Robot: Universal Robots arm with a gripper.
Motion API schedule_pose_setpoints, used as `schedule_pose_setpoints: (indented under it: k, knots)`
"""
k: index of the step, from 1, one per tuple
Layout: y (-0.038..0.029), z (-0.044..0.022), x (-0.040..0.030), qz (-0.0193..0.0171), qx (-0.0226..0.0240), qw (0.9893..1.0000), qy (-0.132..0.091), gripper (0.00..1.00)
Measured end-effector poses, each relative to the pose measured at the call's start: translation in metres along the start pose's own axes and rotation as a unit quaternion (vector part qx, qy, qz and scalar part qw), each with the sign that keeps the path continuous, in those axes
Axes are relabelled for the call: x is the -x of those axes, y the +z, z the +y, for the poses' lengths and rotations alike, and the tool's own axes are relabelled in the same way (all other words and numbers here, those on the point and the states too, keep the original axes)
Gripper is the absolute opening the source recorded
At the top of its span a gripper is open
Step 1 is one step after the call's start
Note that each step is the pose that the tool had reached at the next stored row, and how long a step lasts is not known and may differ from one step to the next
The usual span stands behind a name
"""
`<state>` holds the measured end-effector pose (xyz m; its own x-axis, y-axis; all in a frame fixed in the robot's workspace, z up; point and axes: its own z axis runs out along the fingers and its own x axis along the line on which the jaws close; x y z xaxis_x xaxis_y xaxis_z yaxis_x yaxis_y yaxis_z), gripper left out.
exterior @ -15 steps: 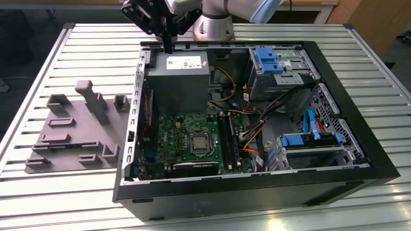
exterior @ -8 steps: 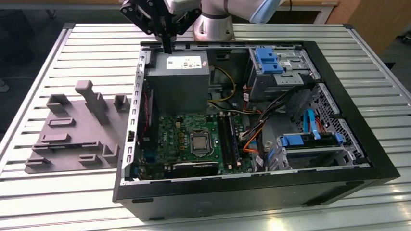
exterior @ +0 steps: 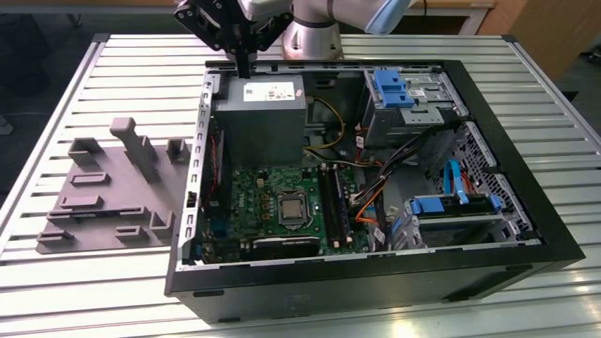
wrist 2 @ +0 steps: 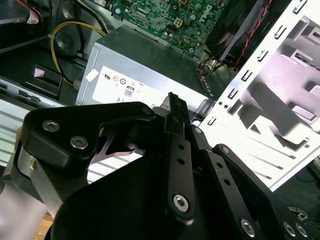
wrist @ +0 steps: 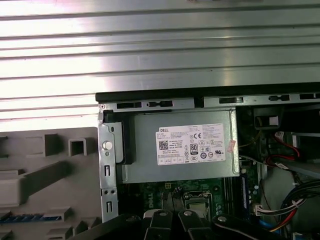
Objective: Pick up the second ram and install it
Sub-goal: 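Reach for the second ram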
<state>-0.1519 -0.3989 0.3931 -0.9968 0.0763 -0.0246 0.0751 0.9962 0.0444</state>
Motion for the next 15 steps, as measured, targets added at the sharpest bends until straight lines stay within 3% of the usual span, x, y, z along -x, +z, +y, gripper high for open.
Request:
schedule_pose_setpoints:
  k: [15]
  knots:
    - [-0.0001,-0.0004,-0.0057,0.0000,0.0000,1.0000,0.000,0.11]
